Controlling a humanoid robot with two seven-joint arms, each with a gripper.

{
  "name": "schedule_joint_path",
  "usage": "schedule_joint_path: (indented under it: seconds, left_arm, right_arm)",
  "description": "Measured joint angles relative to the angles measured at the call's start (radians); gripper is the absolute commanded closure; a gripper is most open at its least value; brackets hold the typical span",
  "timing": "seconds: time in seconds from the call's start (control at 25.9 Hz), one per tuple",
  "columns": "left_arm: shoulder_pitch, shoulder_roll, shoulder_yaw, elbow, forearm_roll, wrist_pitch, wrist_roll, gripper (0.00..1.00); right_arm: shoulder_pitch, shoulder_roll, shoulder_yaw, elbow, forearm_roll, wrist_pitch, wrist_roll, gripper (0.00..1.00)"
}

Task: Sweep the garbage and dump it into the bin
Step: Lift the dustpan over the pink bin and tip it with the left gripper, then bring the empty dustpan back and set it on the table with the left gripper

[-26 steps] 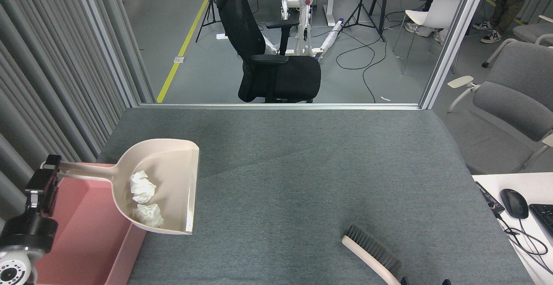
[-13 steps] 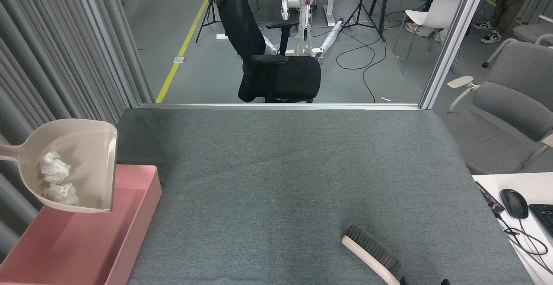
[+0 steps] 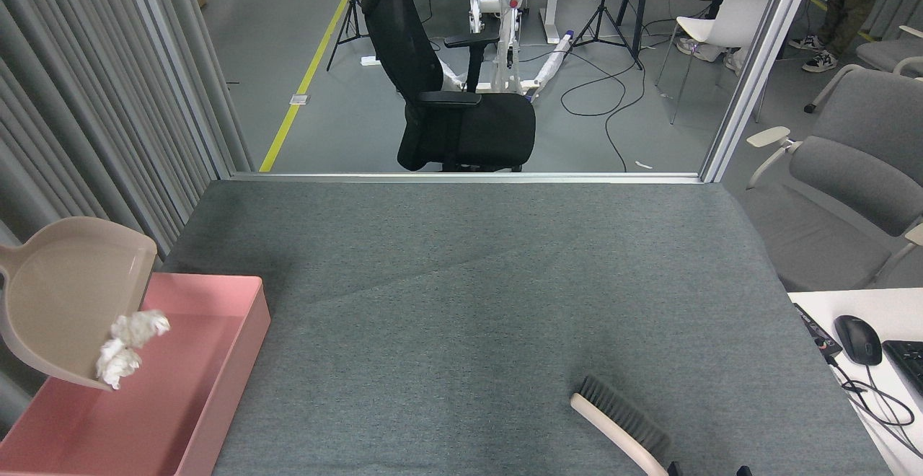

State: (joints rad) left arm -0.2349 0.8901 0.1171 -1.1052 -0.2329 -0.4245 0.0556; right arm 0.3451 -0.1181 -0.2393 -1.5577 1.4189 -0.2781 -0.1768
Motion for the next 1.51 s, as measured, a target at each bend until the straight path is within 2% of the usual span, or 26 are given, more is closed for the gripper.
schedule_joint_path:
  seconds: [0.12,0.19,0.42,0.54,0.62,0.7,0.97,1.16,1.27,1.39,1.51]
  left_arm:
    - [-0.004,-0.001,0.001,-0.022,-0.048,0.003,0.001,1.00]
    - [-0.005,-0.001,0.002,-0.035,-0.028,0.003,0.001,1.00]
    - [0.005,0.019,-0.019,-0.079,0.297,0.017,-0.033,1.00]
    - [0.006,0.018,-0.050,-0.126,0.362,0.049,-0.040,1.00]
    - [0.006,-0.006,-0.072,-0.174,0.381,0.078,-0.040,1.00]
    - [0.006,-0.058,-0.099,-0.232,0.390,0.118,-0.042,1.00]
    - [0.024,-0.313,-0.221,-0.386,0.353,0.240,-0.029,1.00]
    - [0.096,-0.491,-0.261,-0.459,0.221,0.309,-0.013,1.00]
    - [0.137,-0.583,-0.280,-0.480,0.095,0.354,0.010,1.00]
    - [0.165,-0.662,-0.302,-0.502,-0.048,0.399,0.028,1.00]
    - [0.181,-0.715,-0.321,-0.517,-0.127,0.429,0.043,1.00]
  right_arm:
    - [0.000,0.000,0.000,0.001,0.000,-0.001,0.000,0.01]
    - [0.000,0.000,0.000,0.002,0.000,-0.001,0.000,0.01]
    - [0.002,-0.001,-0.001,0.002,0.001,-0.001,0.000,0.01]
    - [0.003,-0.001,-0.001,0.002,0.000,-0.002,0.000,0.01]
    - [0.003,0.001,0.000,0.002,0.000,-0.002,-0.001,0.01]
    - [0.001,0.006,0.002,0.003,0.001,0.000,-0.002,0.01]
    - [-0.002,0.017,0.002,0.004,0.005,0.000,-0.004,0.01]
    - [-0.002,0.016,0.000,0.004,0.004,-0.003,0.001,0.01]
    - [-0.002,0.018,0.000,0.003,0.003,-0.005,0.003,0.01]
    - [-0.001,0.020,0.000,0.003,0.002,-0.005,0.003,0.01]
    - [0.000,0.018,0.000,0.002,0.002,-0.005,0.004,0.01]
